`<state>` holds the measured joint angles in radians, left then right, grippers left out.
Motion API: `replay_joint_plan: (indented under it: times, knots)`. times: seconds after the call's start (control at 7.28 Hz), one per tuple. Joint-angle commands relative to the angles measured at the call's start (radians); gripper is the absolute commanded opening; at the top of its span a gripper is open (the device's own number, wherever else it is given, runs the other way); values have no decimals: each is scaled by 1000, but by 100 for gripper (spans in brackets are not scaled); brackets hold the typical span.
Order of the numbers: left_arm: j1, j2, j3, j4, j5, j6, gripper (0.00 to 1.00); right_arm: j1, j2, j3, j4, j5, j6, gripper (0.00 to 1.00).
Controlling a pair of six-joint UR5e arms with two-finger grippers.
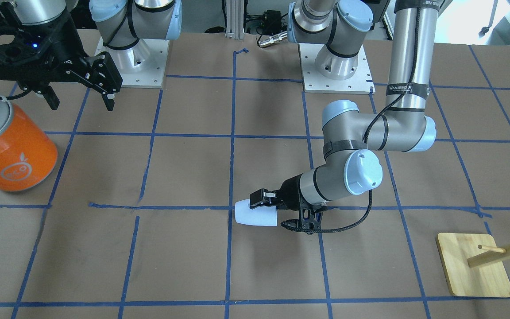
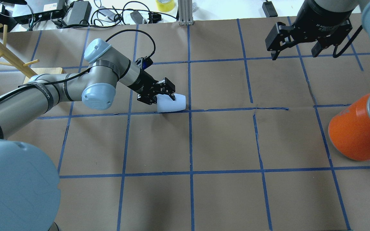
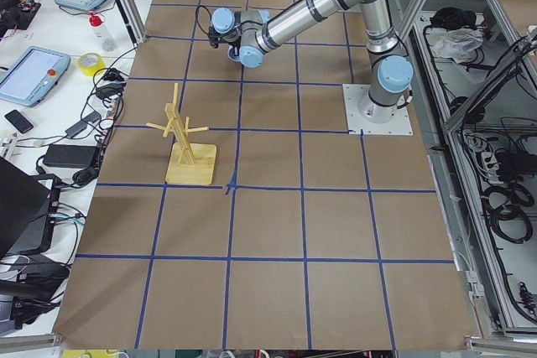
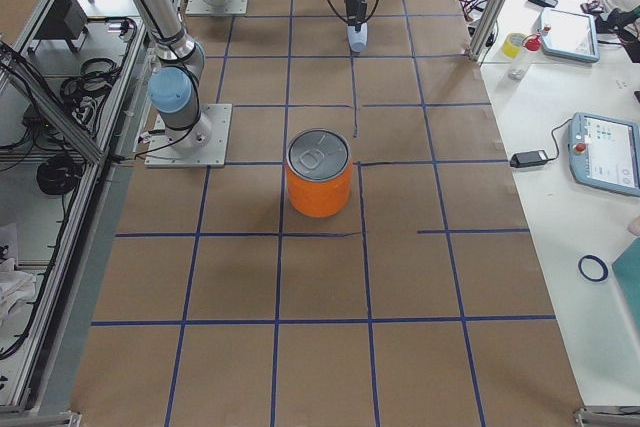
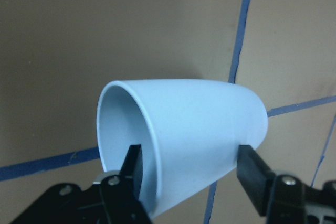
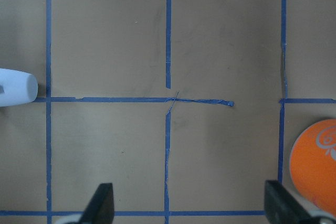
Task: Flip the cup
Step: 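Close the left gripper on the cup's side and lift it, then carry the cup toward the wooden board and set it upright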
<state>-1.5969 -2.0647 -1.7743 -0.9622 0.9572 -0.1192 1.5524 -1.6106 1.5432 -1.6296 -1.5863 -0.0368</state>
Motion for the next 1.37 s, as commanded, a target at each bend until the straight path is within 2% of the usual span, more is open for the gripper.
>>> replay_joint_plan:
  times: [0.0,0.14,0.41,0.69,0.82,0.96,1.1,1.24]
  knots:
    - [0,0,54,8,3,-220,0,0,-2,0,8,-3,0,100]
    - [0,0,94,-7,35,-227,0,8,-3,-3,-2,18,2,100]
    - [0,15,169,-74,191,-234,0,9,-5,-8,1,19,8,100]
    - [0,34,257,-113,415,-176,0,6,-3,-8,7,3,6,100]
    - [2,34,307,-165,587,-13,0,2,-3,-8,4,3,5,100]
    - [11,35,331,-159,680,113,0,3,-3,-8,4,3,3,100]
    - [18,17,326,-115,740,191,0,3,-3,-8,2,2,3,100]
    - [28,-4,307,-57,746,194,0,3,-3,-8,2,2,3,100]
